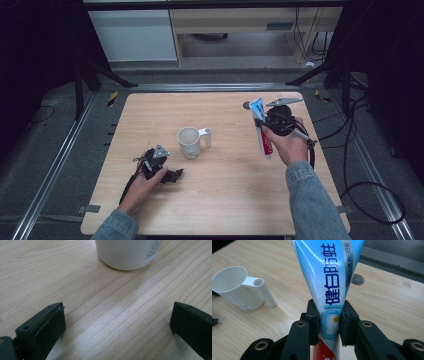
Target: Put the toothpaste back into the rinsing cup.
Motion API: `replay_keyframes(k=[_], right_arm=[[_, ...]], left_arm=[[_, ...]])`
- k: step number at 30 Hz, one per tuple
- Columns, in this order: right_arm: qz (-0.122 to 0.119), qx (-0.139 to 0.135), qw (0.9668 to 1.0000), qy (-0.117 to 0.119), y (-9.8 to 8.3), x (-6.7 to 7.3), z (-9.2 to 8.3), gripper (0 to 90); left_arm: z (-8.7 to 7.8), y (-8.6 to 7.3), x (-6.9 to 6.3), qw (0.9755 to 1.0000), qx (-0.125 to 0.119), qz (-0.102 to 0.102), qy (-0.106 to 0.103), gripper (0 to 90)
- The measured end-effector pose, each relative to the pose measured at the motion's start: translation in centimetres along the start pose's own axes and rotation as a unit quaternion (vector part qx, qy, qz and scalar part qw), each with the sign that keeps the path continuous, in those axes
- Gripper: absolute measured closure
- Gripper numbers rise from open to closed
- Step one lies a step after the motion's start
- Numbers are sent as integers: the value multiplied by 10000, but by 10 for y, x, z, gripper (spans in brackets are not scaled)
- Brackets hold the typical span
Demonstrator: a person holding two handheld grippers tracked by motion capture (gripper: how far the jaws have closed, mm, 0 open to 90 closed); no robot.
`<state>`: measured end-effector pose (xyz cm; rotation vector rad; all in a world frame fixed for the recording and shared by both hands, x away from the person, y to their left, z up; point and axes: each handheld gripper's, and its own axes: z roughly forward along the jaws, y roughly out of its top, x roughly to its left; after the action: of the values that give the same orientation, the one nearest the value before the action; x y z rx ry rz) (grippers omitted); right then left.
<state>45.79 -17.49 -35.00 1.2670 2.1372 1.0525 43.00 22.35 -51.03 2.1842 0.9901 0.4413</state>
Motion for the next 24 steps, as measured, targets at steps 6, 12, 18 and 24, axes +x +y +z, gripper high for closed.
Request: replay_keyframes(k=[6, 12, 18, 24], right_arm=[[18, -128, 9999, 57, 4, 11, 7, 730], [31, -324, 9994, 144, 12, 27, 13, 731], [115, -551, 9983, 171, 16, 37, 17, 732], [175, -739, 9969, 213, 18, 49, 24, 732]], left_arm=[[0, 0, 0, 10000, 0, -2, -1, 0], [0, 0, 0, 10000, -6, -5, -3, 0], [2, 2, 1, 10000, -4, -9, 1, 0], [2, 2, 1, 10000, -1, -3, -3, 0]])
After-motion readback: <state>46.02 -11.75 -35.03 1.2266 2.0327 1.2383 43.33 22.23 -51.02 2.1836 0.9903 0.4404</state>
